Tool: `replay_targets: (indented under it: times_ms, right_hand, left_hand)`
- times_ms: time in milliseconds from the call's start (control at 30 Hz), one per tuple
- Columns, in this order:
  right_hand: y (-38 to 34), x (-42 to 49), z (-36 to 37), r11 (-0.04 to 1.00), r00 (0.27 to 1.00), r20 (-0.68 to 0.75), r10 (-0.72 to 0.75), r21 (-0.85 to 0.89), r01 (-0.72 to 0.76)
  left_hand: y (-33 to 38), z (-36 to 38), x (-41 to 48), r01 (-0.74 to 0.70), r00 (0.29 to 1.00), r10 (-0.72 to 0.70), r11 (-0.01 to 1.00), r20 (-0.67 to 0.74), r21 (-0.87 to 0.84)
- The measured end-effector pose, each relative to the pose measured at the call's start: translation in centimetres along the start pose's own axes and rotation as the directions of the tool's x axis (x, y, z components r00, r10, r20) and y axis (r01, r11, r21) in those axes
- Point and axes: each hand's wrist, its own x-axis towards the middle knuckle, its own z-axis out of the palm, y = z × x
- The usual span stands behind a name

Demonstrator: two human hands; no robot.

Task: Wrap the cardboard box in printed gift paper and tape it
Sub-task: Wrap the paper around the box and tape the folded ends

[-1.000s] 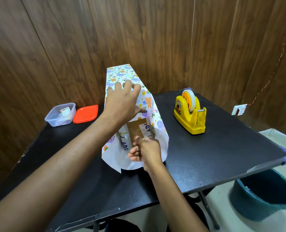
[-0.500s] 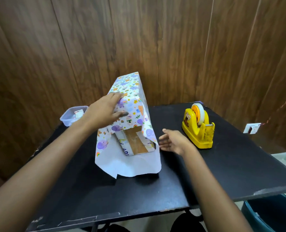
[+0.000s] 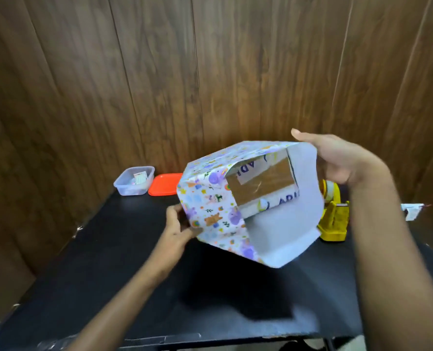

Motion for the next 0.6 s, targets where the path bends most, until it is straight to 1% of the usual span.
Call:
replay_targets:
  times_ms: [33, 67, 133, 200, 267, 400, 533, 567, 600]
  right_hand:
    - [-1.6, -0.1, -0.2, 0.998, 1.000, -0.002, -0.027, -0.060, 0.027]
    - [-3.1, -0.2, 0.0, 0.992, 0.998, 0.015, -0.054, -0.111, 0.056]
    - [-5.4, 0.0, 0.9, 0.966, 0.991, 0.096, -0.089, -0.236, 0.110]
    - [-6.8, 0.3, 2.4, 0.908, 0.980, 0.192, -0.061, -0.397, 0.134]
    - [-7.0, 0.7, 4.4, 0.858, 0.971, 0.238, -0.004, -0.498, 0.125]
    - [-4.6, 1.4, 7.3, 0.804, 0.938, 0.345, 0.027, -0.565, 0.185]
    - [-3.7, 1.3, 8.8, 0.751, 0.936, 0.350, 0.024, -0.624, 0.214]
    - [-3.7, 1.2, 8.9, 0.735, 0.935, 0.352, 0.026, -0.642, 0.221]
    - [-3.6, 1.2, 9.0, 0.726, 0.933, 0.359, 0.020, -0.647, 0.233]
  left_hand:
    - [-0.6, 1.3, -0.5, 0.037, 0.999, -0.040, 0.992, -0.019, -0.119]
    - [-1.1, 2.3, -0.7, 0.088, 0.995, -0.097, 0.962, -0.024, -0.259]
    - [-2.0, 4.3, -1.0, 0.192, 0.979, -0.200, 0.828, 0.043, -0.526]
    - [-3.0, 5.7, -1.1, 0.299, 0.949, -0.287, 0.694, 0.128, -0.655]
    - [-4.1, 6.1, -0.9, 0.388, 0.911, -0.371, 0.622, 0.181, -0.680]
    - [-5.4, 6.0, -1.1, 0.477, 0.844, -0.496, 0.515, 0.205, -0.712]
    - [-5.1, 5.7, -2.1, 0.493, 0.817, -0.534, 0.450, 0.219, -0.745]
    - [-4.7, 5.3, -2.7, 0.518, 0.809, -0.532, 0.443, 0.250, -0.732]
    - [-4.0, 4.7, -3.3, 0.549, 0.801, -0.534, 0.471, 0.272, -0.690]
